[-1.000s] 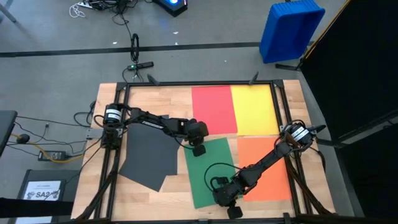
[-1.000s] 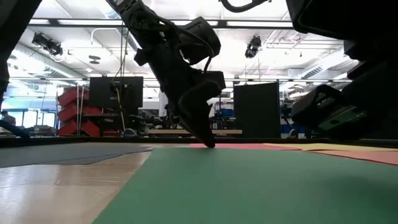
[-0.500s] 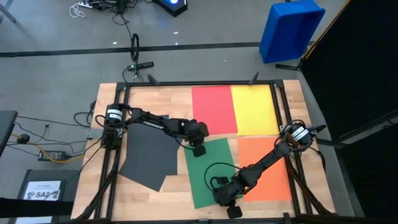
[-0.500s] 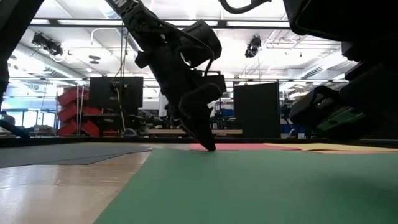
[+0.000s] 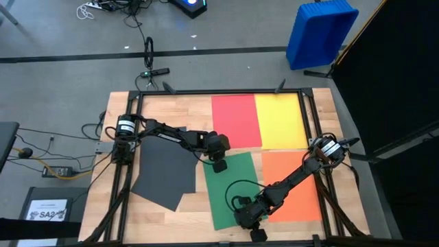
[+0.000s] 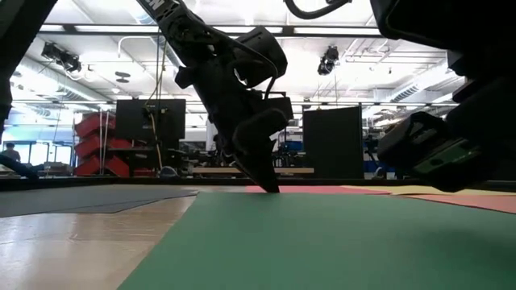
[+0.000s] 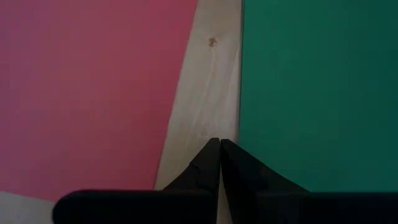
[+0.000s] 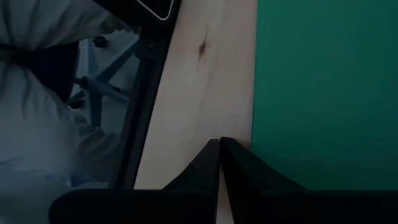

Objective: Organize paper
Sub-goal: Stack the green colored paper on top of the green colored papers

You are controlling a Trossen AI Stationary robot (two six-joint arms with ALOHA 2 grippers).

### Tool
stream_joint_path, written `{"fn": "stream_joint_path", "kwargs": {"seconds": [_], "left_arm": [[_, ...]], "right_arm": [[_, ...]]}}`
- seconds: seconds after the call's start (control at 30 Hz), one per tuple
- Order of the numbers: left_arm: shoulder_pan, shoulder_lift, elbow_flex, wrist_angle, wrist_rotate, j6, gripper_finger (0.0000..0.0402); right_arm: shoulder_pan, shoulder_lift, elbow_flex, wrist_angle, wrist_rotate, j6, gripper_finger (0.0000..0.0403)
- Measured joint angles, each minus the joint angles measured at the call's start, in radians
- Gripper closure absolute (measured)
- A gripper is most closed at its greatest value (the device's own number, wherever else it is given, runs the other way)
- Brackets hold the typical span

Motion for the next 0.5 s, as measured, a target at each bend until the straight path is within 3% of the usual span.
{"fn": "stream_joint_path", "kwargs": {"seconds": [0.2, 0.5], "left_arm": [[0.006, -0.006, -0.002, 0.007, -0.009, 0.000, 0.0402], [0.041, -0.114, -0.003, -0.009, -0.056, 0.005, 0.0402]], "right_arm": [[0.006, -0.010, -0.001, 0.000, -0.004, 0.000, 0.0403], [0.008, -0.097, -0.001, -0.048, 0.048, -0.036, 0.0403]]}}
